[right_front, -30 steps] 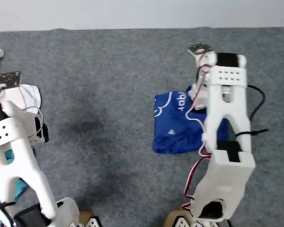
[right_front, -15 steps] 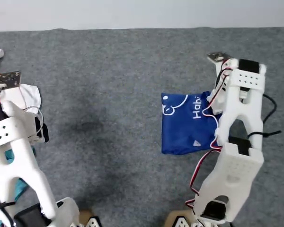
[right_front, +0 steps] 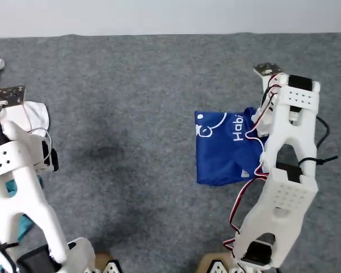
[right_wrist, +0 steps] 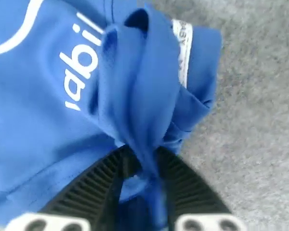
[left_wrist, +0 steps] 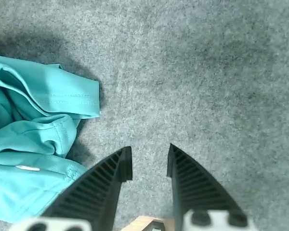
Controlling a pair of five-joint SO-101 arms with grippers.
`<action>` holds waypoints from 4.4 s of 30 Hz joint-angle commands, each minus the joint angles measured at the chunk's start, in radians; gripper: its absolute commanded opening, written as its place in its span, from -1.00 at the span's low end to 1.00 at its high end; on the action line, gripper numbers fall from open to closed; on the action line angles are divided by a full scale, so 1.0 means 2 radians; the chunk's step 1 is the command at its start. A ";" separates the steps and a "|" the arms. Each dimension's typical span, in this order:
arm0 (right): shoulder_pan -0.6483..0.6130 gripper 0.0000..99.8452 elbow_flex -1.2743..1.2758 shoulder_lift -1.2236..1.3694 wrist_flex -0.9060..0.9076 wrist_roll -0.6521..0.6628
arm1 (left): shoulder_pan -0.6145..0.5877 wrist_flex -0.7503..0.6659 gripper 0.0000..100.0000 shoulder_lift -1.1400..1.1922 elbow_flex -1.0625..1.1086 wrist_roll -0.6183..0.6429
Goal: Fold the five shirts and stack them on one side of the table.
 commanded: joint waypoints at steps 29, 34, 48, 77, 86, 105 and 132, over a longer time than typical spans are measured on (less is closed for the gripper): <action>-0.145 -0.98 0.139 -0.210 0.089 -0.157 | 0.005 -0.008 -0.73 -0.013 -0.017 0.005; -0.158 -0.98 0.230 -0.209 0.018 -0.157 | 0.005 -0.008 -0.73 -0.013 -0.016 0.005; 0.061 -0.98 0.299 -0.211 -0.117 0.011 | 0.005 -0.008 -0.73 -0.014 -0.005 0.005; 0.008 -0.64 0.183 -0.179 0.032 -0.056 | 0.065 -0.009 -0.73 -0.017 -0.007 0.005; 0.026 -0.80 0.163 -0.098 -0.004 -0.054 | 0.065 -0.009 -0.73 -0.017 -0.007 0.002; 0.138 -0.98 0.151 -0.178 -0.009 0.013 | 0.065 -0.016 -0.73 -0.017 -0.007 0.002; 0.053 -0.82 0.087 -0.125 -0.103 0.008 | 0.065 -0.023 -0.73 -0.014 -0.006 0.002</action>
